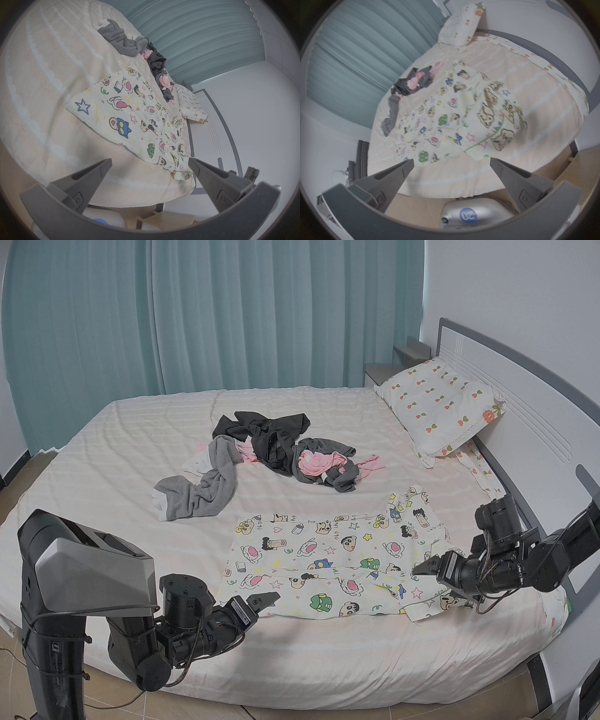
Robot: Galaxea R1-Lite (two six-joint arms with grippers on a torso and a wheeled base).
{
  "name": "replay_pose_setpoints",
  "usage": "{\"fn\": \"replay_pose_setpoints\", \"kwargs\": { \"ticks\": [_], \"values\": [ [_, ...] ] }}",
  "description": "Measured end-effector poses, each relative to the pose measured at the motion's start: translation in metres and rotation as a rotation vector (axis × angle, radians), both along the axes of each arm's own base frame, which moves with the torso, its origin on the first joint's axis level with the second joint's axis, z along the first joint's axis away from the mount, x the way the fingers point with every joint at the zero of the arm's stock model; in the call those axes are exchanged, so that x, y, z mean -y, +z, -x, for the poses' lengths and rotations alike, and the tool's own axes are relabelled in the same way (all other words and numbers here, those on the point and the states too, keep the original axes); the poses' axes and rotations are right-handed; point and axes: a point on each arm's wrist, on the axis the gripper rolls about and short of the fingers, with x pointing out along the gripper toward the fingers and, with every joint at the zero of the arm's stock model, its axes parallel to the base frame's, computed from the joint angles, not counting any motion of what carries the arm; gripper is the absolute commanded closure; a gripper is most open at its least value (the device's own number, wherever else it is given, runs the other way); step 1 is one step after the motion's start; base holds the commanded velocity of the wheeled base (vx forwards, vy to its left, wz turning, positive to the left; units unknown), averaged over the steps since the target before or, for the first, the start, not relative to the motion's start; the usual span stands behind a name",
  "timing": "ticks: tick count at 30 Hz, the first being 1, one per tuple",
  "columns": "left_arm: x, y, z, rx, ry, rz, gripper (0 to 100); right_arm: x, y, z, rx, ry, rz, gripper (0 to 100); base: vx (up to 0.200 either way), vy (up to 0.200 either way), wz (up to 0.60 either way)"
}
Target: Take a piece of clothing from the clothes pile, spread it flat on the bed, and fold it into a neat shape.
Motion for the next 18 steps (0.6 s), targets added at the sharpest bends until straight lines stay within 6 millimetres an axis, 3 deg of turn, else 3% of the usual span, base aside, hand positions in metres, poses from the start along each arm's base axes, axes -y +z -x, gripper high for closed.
{"fn": "replay_pose_setpoints", "kwargs": {
  "ticks": [5, 11, 18],
  "values": [
    [0.000, 0.000, 0.000, 0.000, 0.000, 0.000, 0, -0.005, 0.001, -0.017, 0.015, 0.033, -0.041, 0, 0.000, 0.000, 0.00],
    [0.000, 0.000, 0.000, -0.001, 0.000, 0.000, 0, -0.007, -0.032, -0.051, -0.041, 0.033, -0.046, 0, 0.000, 0.000, 0.00],
    [0.000, -0.001, 0.000, 0.002, 0.014, -0.008, 0, 0.022, -0.067, -0.095, -0.070, -0.064, -0.055, 0, 0.000, 0.000, 0.00]
  ]
}}
